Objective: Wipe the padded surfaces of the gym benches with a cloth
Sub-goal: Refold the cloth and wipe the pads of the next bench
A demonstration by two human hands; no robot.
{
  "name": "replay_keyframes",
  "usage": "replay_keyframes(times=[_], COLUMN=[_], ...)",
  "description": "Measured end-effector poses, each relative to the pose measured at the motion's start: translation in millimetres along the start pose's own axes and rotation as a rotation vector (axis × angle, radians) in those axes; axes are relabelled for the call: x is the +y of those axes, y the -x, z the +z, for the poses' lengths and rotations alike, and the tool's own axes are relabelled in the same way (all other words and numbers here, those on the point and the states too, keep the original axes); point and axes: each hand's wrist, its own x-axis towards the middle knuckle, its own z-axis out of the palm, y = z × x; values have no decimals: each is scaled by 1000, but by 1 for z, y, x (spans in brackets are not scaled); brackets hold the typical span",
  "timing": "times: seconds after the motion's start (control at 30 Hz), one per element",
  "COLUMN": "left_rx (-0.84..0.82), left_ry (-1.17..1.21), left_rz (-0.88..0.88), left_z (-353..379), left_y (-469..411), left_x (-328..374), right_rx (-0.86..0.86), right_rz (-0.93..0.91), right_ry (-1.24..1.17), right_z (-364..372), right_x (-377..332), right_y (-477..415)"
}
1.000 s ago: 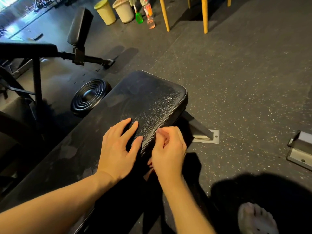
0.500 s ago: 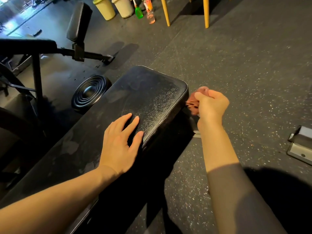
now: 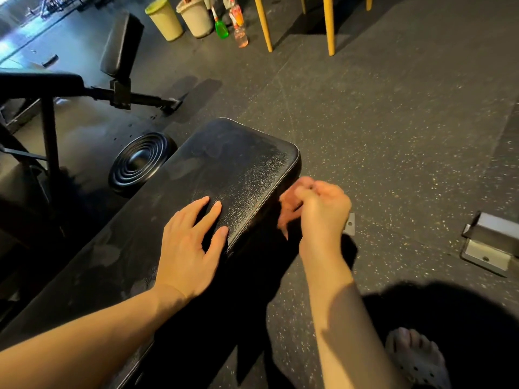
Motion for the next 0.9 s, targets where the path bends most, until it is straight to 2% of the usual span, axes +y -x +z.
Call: replay_keyframes(times=[0.07, 0.17, 0.27, 0.37, 0.5, 0.6, 0.8, 0.9], left_rx=[0, -2, 4, -2, 4, 15, 26, -32], left_ry=[-9, -14, -11, -18, -15, -10, 52, 132], left_rz=[4, 4, 6, 5, 13, 16, 5, -8], left_z=[0, 2, 1, -1, -1, 2, 0, -8], left_y=[-1, 0, 0, -1, -1, -1, -1, -3], left_x=[-1, -1, -1, 1, 1, -1, -1, -1], right_rx=[66, -8, -158, -200, 18, 70, -45, -186], right_rz=[-96, -92, 75, 189, -72, -175, -95, -11], right_ry=[32, 43, 48, 82, 97, 230, 366, 463], right_z=[1, 8, 5, 6, 17, 15, 8, 3], right_x=[-1, 15, 36, 33, 11, 7, 30, 40], right_y=[-24, -12, 47, 61, 1, -18, 43, 81])
